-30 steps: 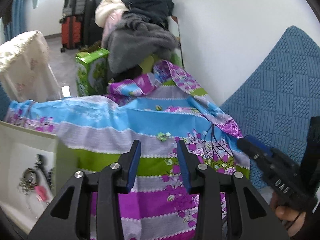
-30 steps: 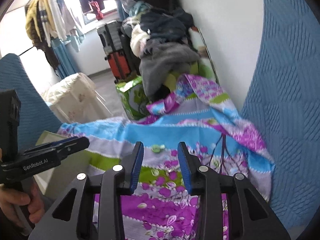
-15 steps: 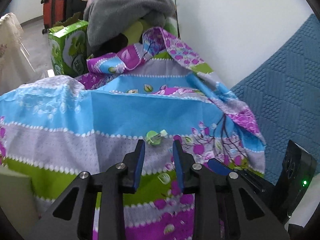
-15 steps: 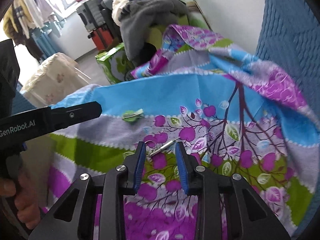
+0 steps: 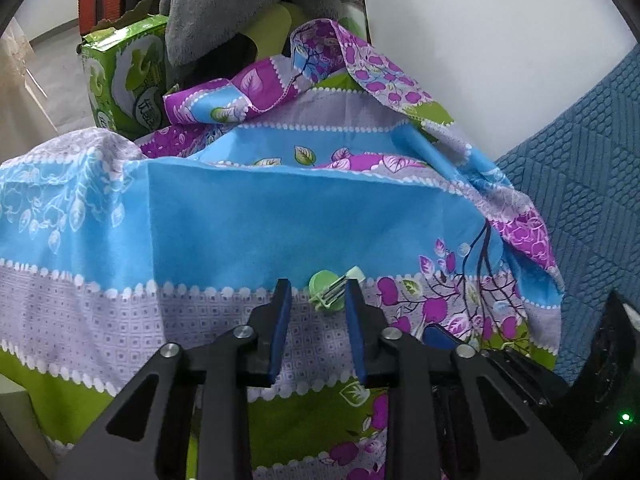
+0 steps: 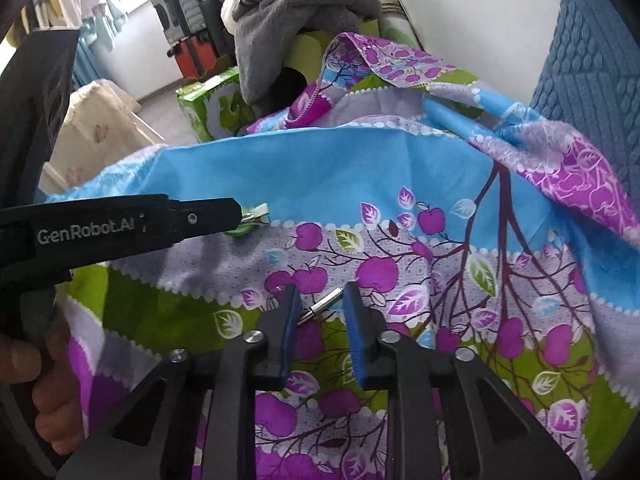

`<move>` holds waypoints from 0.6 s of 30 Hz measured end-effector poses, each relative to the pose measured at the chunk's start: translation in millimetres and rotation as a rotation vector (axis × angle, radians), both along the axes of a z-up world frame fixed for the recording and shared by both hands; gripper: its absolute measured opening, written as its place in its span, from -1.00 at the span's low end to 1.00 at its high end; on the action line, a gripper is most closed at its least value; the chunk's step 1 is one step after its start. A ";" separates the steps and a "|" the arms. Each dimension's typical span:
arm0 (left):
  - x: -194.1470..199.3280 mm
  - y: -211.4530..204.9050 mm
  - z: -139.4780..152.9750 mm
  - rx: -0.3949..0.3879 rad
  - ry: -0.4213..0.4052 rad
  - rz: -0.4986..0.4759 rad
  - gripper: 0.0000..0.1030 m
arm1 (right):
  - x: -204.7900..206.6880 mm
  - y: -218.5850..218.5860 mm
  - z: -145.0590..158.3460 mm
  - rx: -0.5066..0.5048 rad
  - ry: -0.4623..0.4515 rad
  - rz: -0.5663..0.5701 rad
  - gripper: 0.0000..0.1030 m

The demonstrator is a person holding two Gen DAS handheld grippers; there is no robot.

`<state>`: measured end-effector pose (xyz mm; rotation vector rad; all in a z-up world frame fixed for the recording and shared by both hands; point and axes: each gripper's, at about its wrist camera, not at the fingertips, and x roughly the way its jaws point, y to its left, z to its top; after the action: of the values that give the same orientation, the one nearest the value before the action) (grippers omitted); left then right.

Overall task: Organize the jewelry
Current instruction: 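Move the left gripper to the green hair clip while the right reaches the silver hairpin, then close the left gripper on the green hair clip while the right grasps the silver hairpin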

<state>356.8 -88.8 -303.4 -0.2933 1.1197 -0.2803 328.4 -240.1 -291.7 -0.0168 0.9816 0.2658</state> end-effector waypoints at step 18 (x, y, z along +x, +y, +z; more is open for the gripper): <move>-8.9 -7.6 16.2 0.026 -0.009 -0.044 -0.86 | -3.3 -9.8 12.7 0.036 0.050 -0.028 -0.93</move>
<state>347.9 -96.4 -287.2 -0.2446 1.1213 -0.3058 325.1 -249.9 -278.9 0.0365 1.0257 0.2590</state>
